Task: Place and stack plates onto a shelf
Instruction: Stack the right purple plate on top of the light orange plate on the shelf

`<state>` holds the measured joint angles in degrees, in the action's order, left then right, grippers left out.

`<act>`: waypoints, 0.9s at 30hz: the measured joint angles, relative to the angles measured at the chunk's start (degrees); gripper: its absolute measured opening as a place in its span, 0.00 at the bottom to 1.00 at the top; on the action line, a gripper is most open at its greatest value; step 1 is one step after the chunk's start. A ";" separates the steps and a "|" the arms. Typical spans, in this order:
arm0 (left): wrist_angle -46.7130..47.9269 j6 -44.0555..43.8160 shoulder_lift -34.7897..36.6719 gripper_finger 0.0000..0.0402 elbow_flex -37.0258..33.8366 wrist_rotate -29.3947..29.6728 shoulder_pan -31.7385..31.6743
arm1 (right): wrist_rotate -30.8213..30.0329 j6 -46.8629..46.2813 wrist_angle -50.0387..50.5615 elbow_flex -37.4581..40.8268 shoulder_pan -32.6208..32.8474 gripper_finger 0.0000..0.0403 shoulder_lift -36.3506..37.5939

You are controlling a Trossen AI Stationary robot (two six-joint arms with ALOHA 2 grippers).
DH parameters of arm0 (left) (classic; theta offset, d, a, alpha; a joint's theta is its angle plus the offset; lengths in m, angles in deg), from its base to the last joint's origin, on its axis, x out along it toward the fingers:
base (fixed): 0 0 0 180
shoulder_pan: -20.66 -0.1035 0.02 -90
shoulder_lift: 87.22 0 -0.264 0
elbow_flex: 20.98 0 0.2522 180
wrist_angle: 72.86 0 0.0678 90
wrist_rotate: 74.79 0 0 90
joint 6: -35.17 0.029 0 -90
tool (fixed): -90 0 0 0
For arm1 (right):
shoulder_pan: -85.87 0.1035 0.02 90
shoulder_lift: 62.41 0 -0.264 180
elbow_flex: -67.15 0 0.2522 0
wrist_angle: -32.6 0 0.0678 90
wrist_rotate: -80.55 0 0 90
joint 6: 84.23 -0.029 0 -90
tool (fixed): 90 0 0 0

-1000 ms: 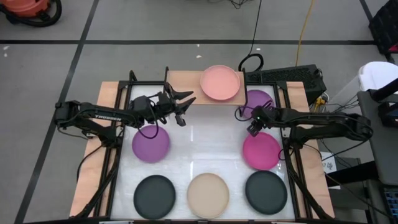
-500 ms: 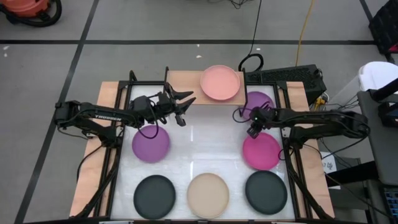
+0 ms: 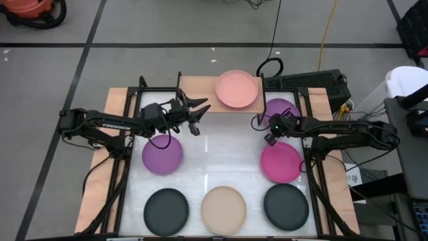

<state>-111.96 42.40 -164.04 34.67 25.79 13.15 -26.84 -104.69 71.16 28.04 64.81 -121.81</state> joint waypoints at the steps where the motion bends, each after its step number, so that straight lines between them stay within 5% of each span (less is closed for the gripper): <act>1: 0.00 0.00 0.00 0.32 0.00 -0.02 0.00 | -0.14 -0.18 -0.13 0.00 0.00 0.03 0.89; 14: 0.25 -0.34 0.00 0.32 0.00 -0.02 0.00 | -11.56 -0.31 -3.91 0.13 0.00 0.00 16.23; 22: 0.23 -0.42 0.00 0.32 0.00 -0.02 0.00 | -12.39 12.53 -26.91 0.13 0.12 0.00 22.88; 27: -0.04 -0.39 0.00 0.32 0.00 -0.03 0.00 | -5.18 24.57 -47.60 0.11 0.81 0.00 22.09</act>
<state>-112.00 42.00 -164.04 34.67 25.77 13.15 -32.03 -80.12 23.55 28.15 65.62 -99.72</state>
